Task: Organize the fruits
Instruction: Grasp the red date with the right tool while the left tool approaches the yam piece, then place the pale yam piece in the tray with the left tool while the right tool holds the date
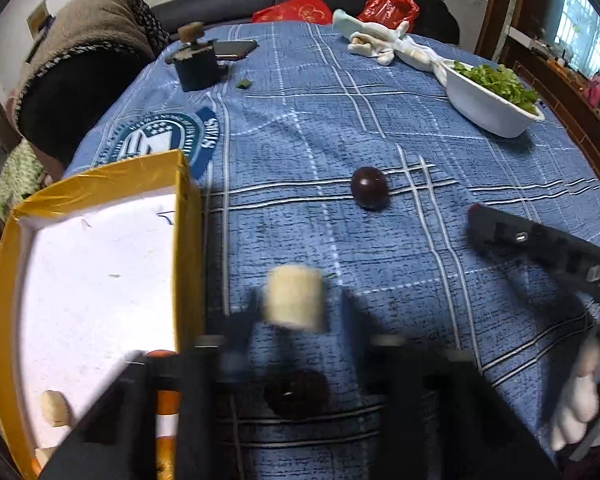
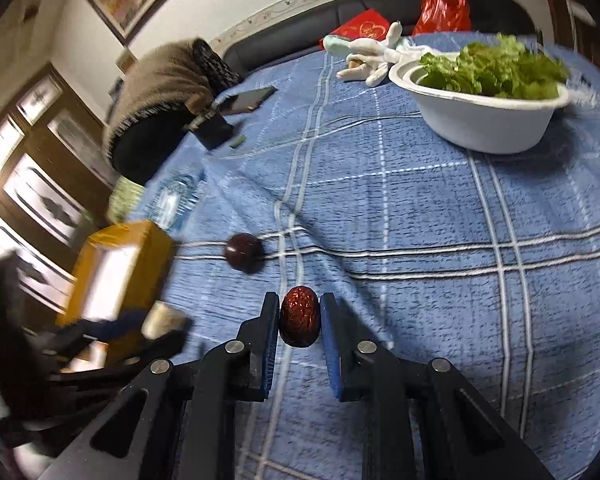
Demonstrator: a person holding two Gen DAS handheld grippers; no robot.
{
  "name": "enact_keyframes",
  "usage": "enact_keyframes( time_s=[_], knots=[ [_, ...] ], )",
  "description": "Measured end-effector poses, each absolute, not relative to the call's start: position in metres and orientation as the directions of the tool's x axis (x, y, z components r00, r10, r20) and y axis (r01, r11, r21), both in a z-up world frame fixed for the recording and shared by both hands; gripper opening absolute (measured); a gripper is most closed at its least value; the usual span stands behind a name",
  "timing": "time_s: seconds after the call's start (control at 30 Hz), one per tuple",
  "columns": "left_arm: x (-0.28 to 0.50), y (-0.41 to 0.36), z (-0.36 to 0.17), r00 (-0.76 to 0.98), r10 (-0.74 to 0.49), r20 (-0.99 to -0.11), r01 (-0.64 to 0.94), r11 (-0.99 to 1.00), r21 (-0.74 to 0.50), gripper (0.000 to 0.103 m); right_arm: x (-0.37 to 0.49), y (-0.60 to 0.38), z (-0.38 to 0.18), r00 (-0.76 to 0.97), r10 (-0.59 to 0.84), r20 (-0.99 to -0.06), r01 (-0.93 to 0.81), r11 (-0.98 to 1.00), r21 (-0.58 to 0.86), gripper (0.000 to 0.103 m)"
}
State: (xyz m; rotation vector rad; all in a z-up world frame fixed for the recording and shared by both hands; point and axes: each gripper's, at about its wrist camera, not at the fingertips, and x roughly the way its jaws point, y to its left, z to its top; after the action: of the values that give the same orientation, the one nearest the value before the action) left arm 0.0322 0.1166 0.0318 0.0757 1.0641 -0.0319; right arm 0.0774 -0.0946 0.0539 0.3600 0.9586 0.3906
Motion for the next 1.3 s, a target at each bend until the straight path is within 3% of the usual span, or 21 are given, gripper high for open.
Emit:
enact_keyframes(
  time_s=[0.2, 0.53, 0.83, 1.1, 1.3],
  knots=[
    [0.015, 0.116, 0.049, 0.533, -0.056, -0.844, 0.053, 0.998, -0.032, 0.03, 0.078, -0.097, 0.047, 0.474, 0.582, -0.661, -0.163, 0.796, 0.583, 0.023],
    [-0.049, 0.162, 0.085, 0.63, -0.128, -0.766, -0.06, 0.975, -0.212, 0.03, 0.07, -0.093, 0.045, 0.484, 0.544, -0.685, -0.157, 0.825, 0.543, 0.023],
    [-0.104, 0.217, 0.105, 0.715, -0.078, -0.695, -0.141, 0.957, -0.253, 0.03, 0.053, -0.11, 0.049, 0.534, 0.46, -0.709, -0.114, 0.871, 0.478, 0.023],
    [-0.134, 0.247, 0.114, 0.77, -0.018, -0.638, -0.185, 0.951, -0.249, 0.03, 0.012, -0.151, 0.048, 0.566, 0.293, -0.771, -0.042, 0.944, 0.327, 0.022],
    [-0.149, 0.268, 0.111, 0.782, -0.025, -0.623, -0.205, 0.933, -0.295, 0.03, -0.009, -0.126, 0.081, 0.581, 0.243, -0.777, -0.107, 0.969, 0.223, 0.022]
  ],
)
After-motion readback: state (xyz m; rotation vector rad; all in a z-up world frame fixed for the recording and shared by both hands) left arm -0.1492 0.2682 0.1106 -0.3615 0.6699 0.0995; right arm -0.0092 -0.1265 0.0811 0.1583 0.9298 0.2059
